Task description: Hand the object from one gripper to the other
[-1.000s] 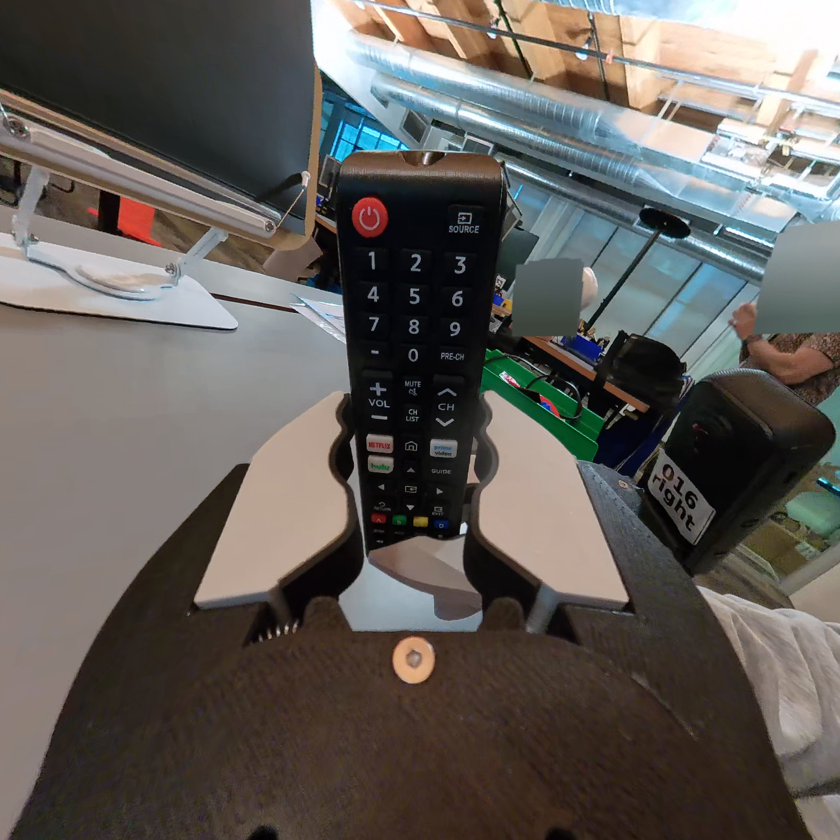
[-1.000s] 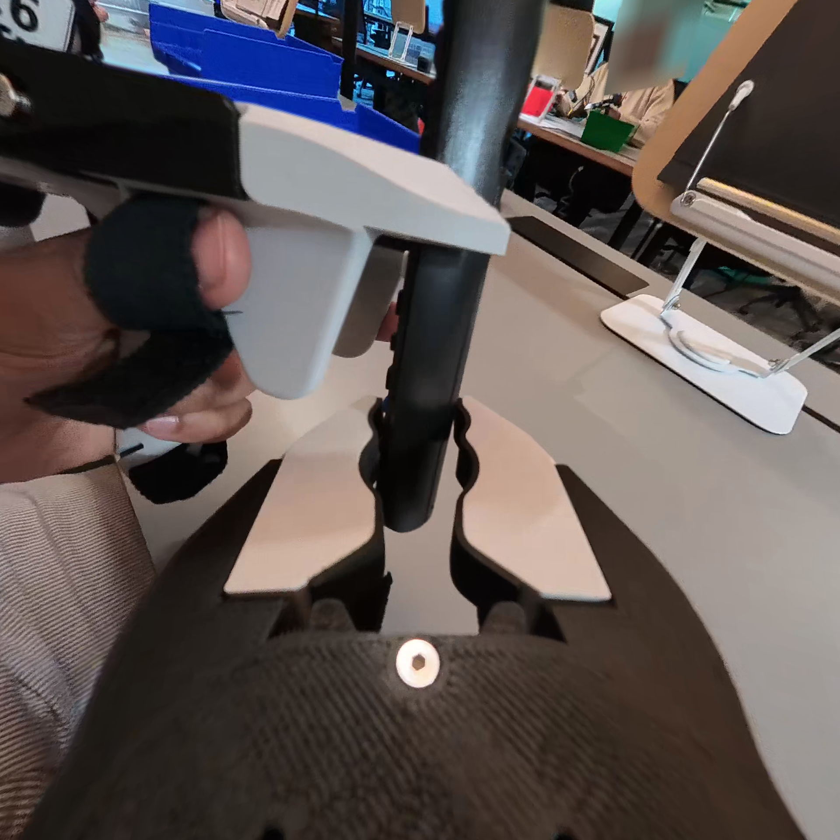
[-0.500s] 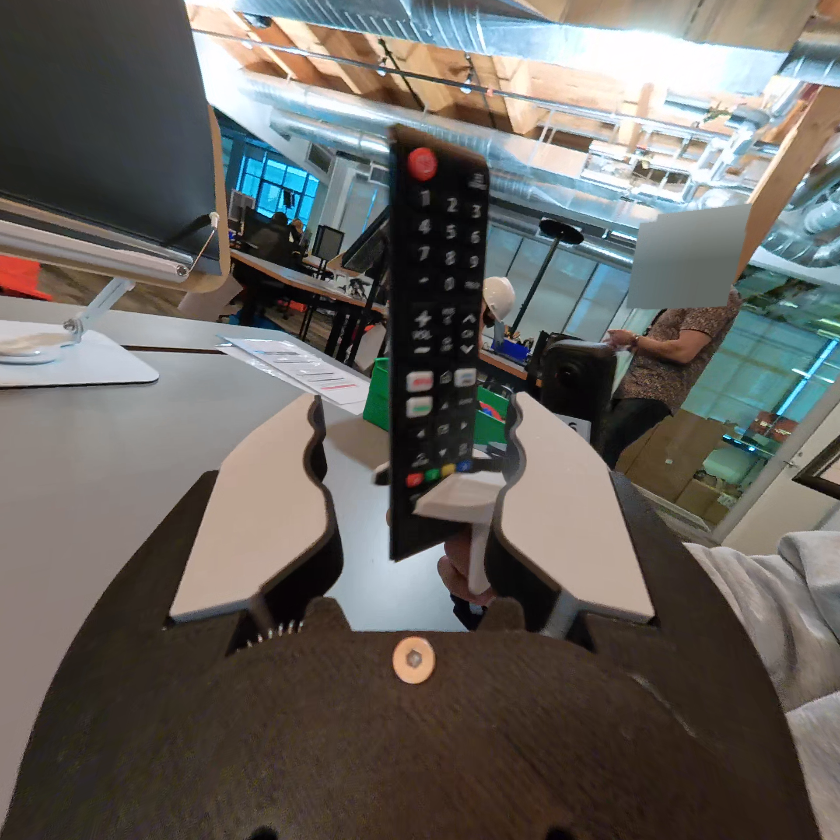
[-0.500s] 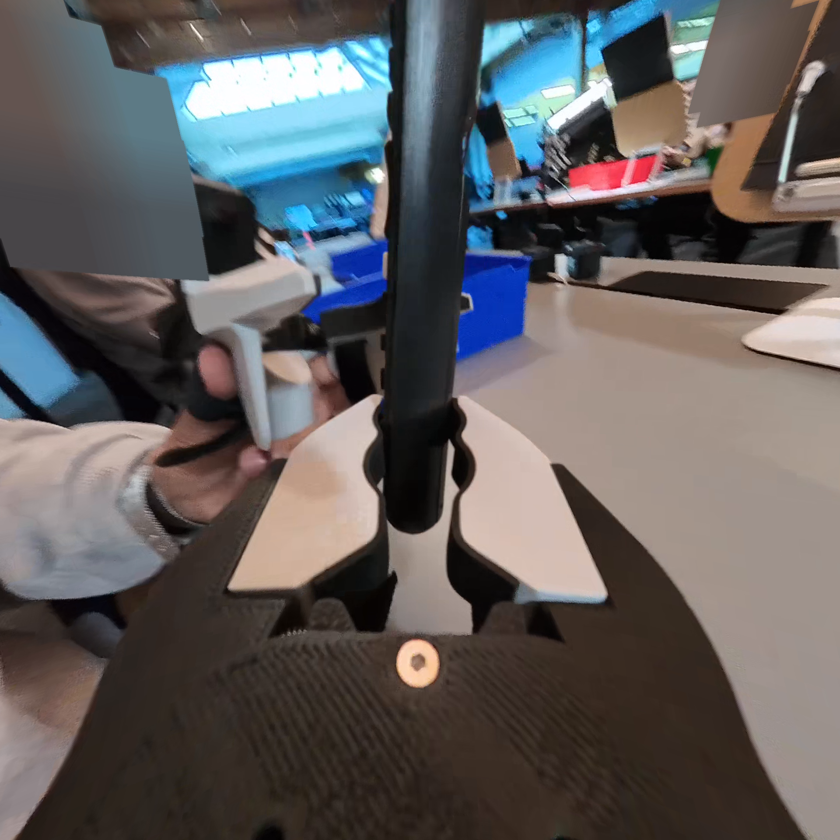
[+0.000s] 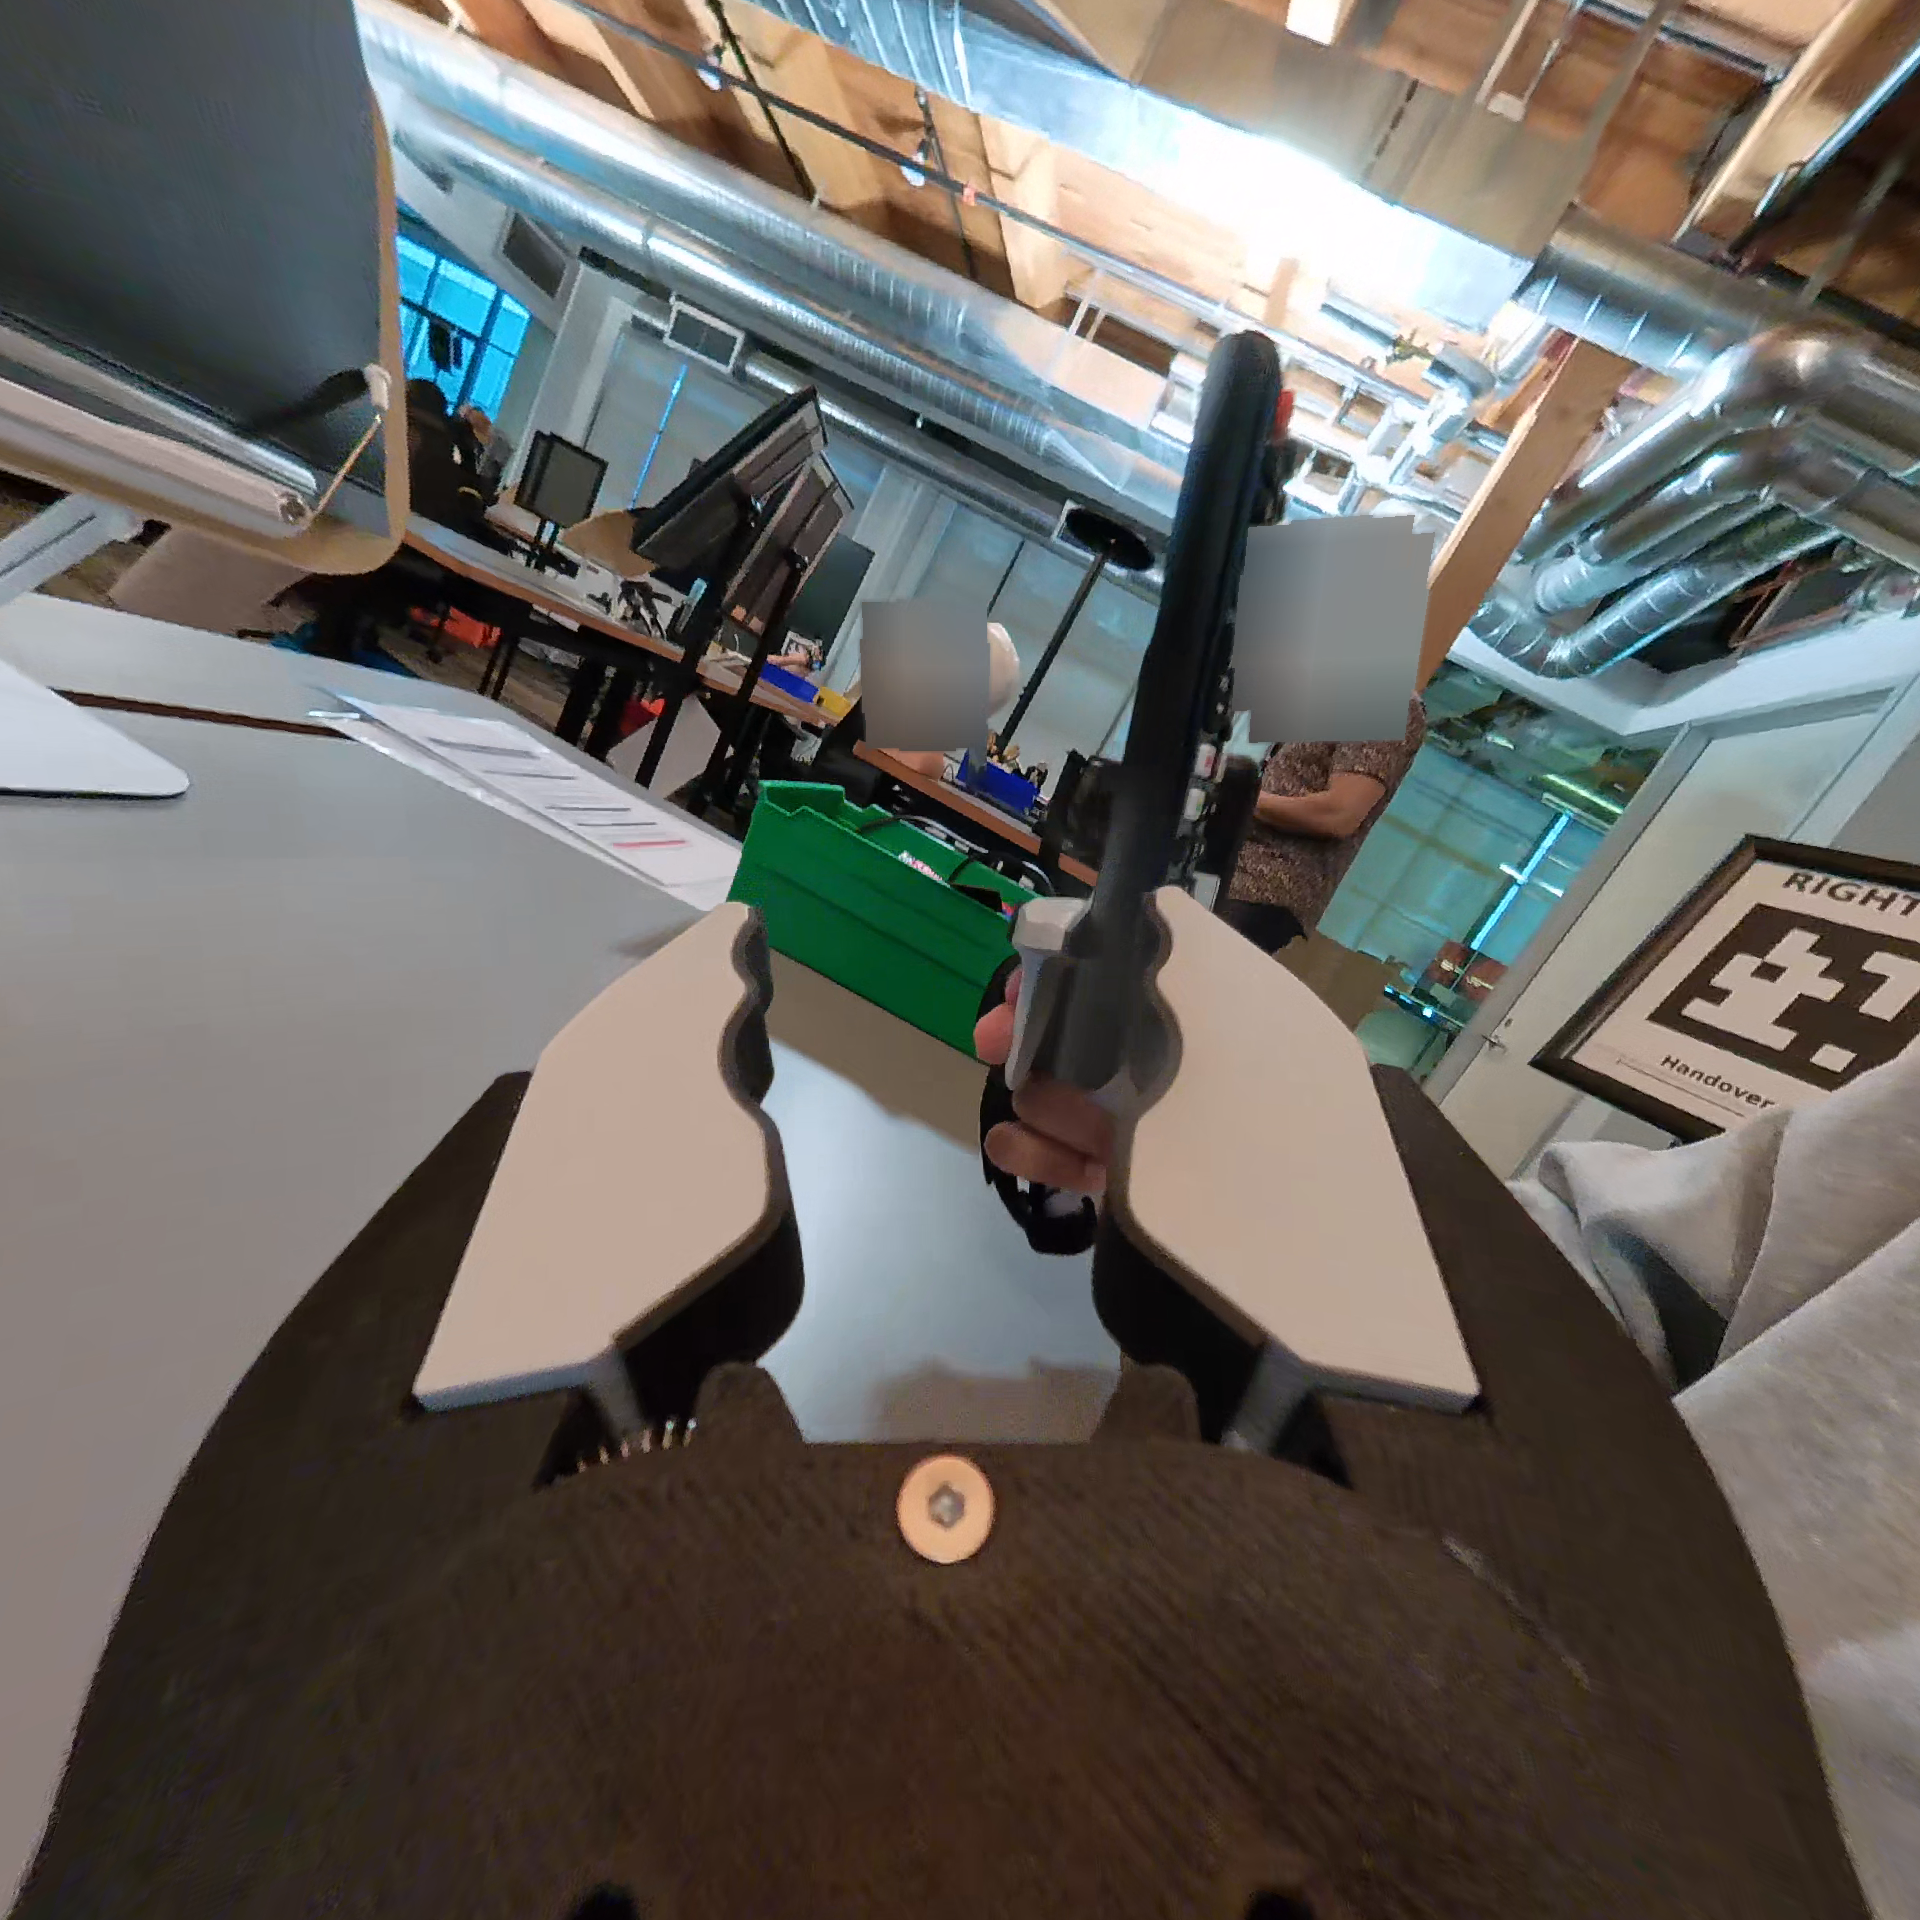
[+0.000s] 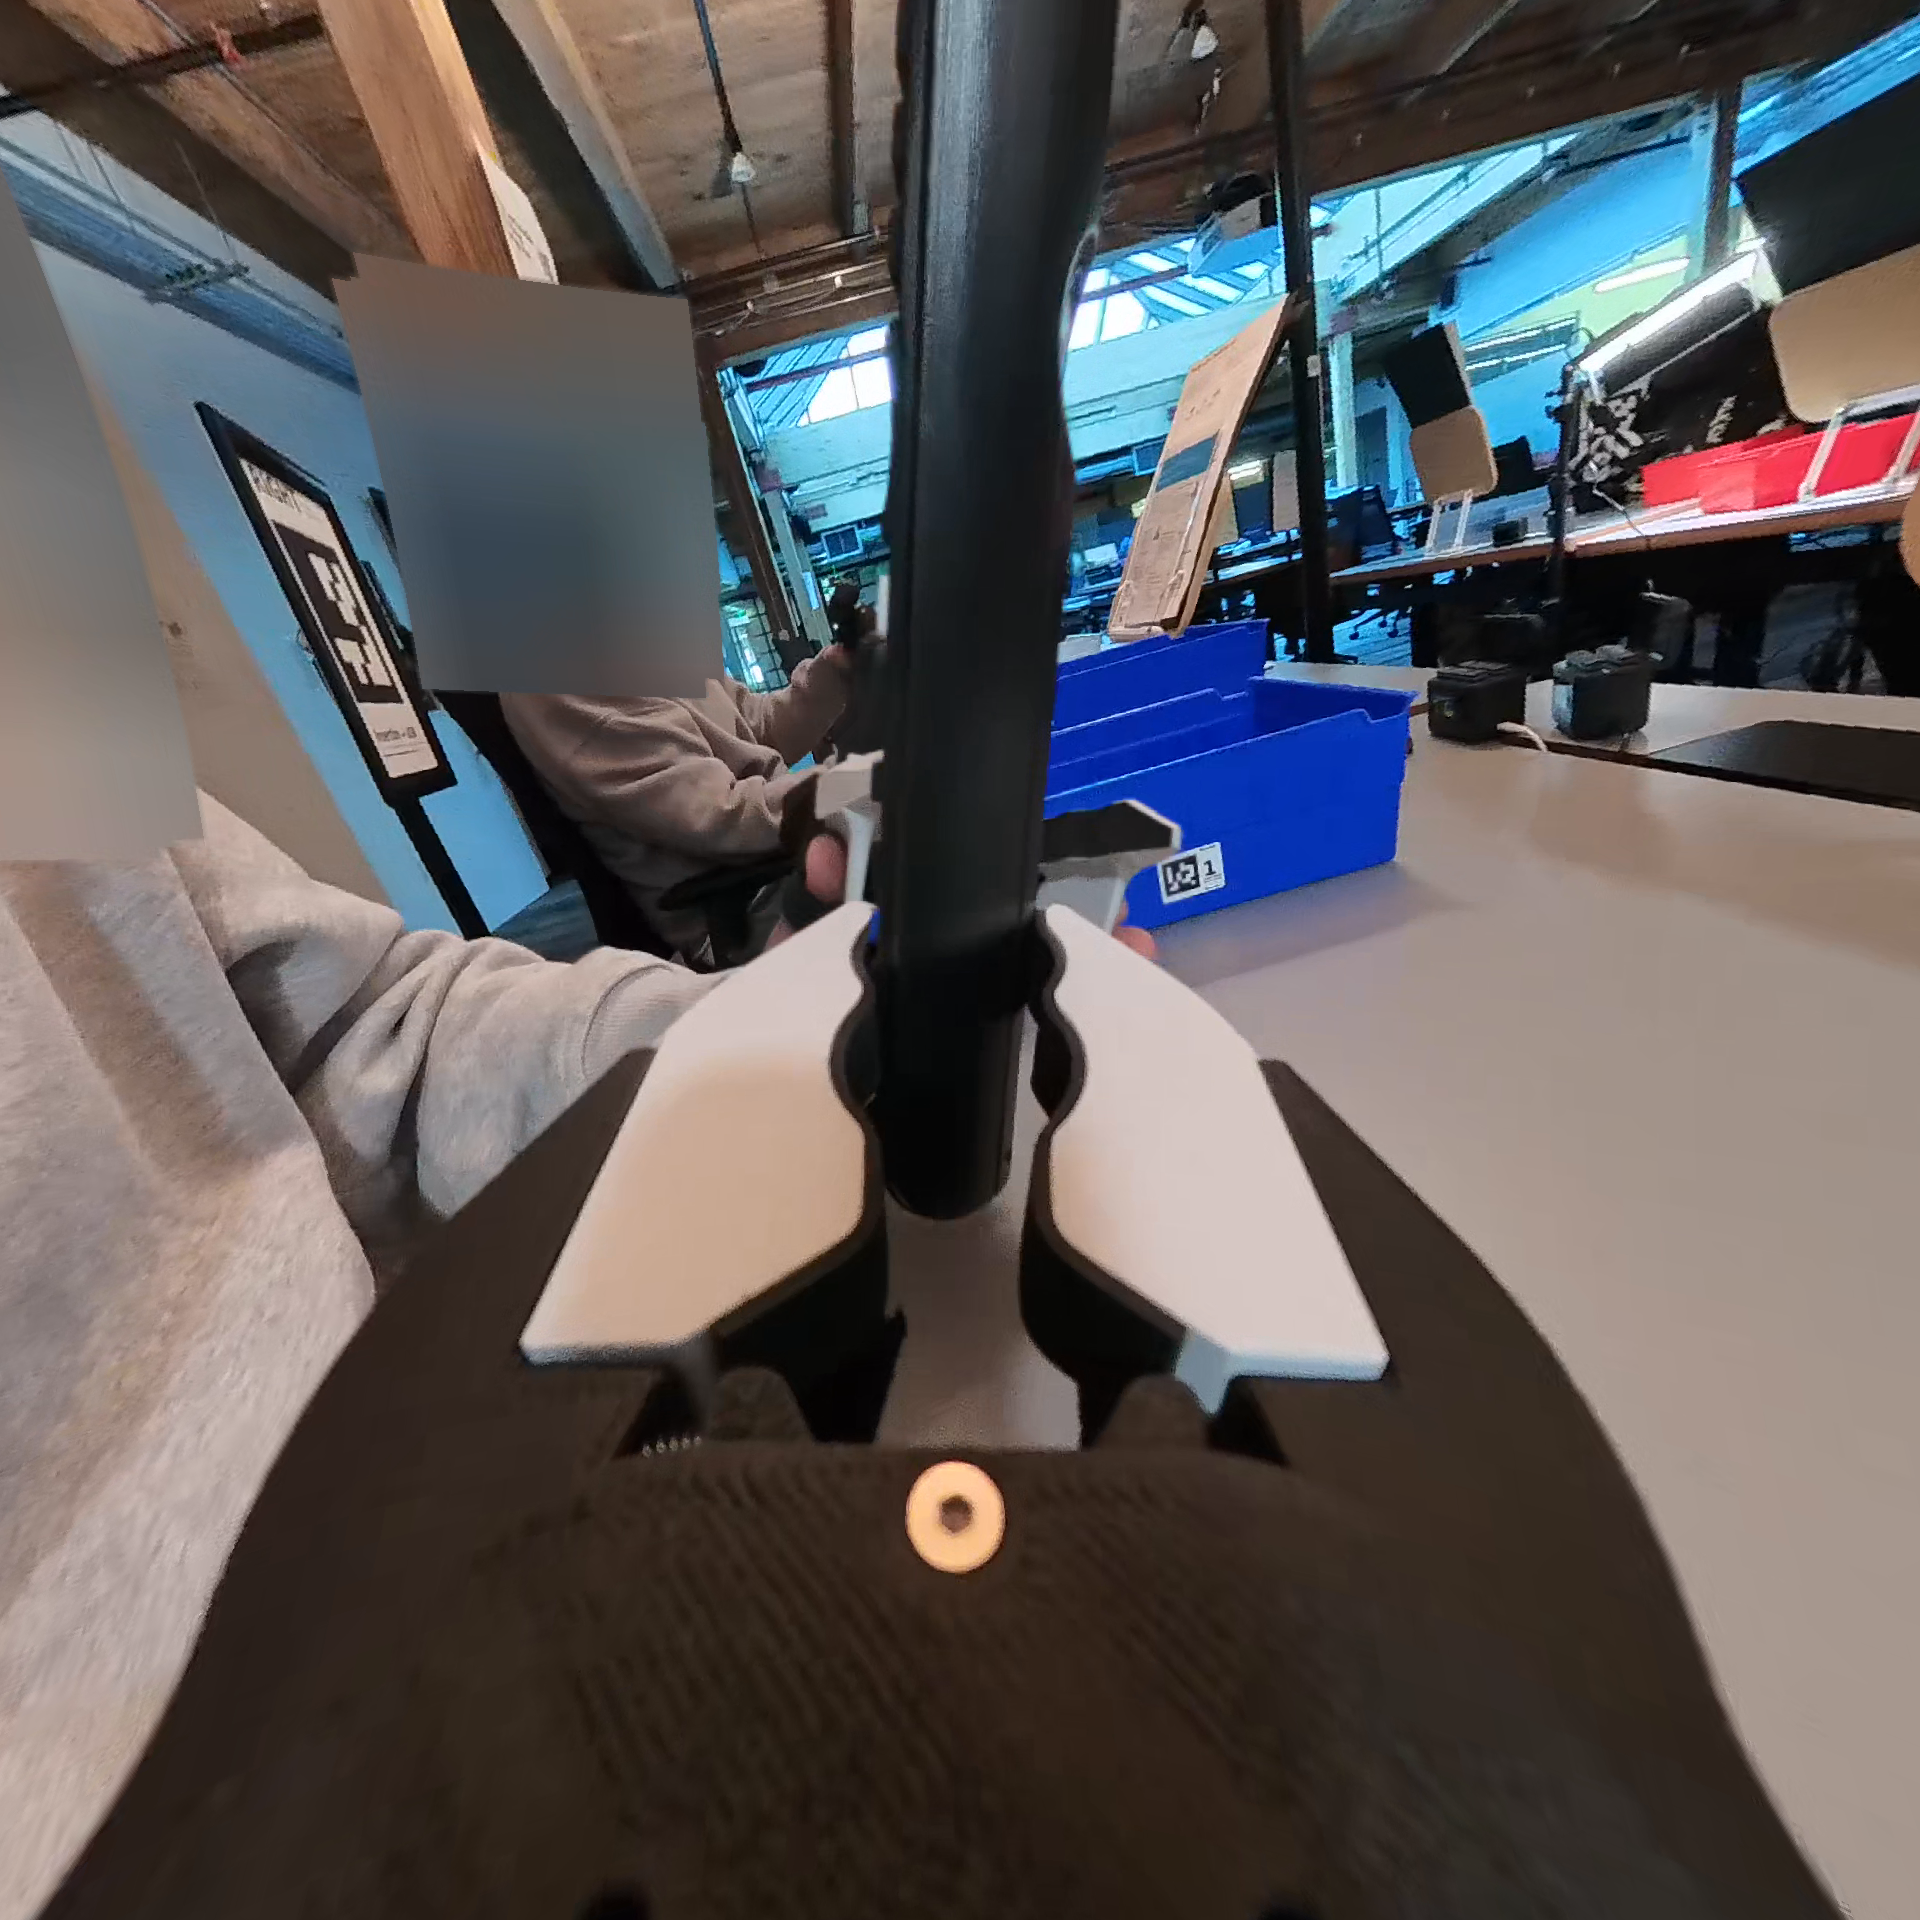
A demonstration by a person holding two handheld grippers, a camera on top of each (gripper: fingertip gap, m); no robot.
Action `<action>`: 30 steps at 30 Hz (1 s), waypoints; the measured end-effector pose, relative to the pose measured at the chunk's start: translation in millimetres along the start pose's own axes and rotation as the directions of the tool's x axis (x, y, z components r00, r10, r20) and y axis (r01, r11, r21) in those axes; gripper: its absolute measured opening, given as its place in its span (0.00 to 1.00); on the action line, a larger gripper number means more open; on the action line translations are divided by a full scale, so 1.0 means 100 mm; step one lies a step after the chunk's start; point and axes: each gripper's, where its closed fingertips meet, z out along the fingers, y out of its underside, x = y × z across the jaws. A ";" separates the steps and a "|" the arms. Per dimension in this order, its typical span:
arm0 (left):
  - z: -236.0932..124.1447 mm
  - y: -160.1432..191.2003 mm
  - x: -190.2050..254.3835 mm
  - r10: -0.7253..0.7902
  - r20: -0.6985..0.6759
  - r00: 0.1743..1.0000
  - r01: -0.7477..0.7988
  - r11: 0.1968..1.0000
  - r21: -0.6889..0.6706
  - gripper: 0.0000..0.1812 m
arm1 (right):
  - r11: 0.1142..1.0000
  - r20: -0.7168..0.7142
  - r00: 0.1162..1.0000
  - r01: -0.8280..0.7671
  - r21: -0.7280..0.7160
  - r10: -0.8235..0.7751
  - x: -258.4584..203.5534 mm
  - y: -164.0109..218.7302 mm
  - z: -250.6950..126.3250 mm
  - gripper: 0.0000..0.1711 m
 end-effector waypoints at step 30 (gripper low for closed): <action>0.23 0.13 0.71 0.065 -0.210 0.976 -0.095 0.986 -0.137 0.13 | 0.989 0.260 0.954 -0.133 -0.072 0.147 -0.44 0.37 0.29 0.15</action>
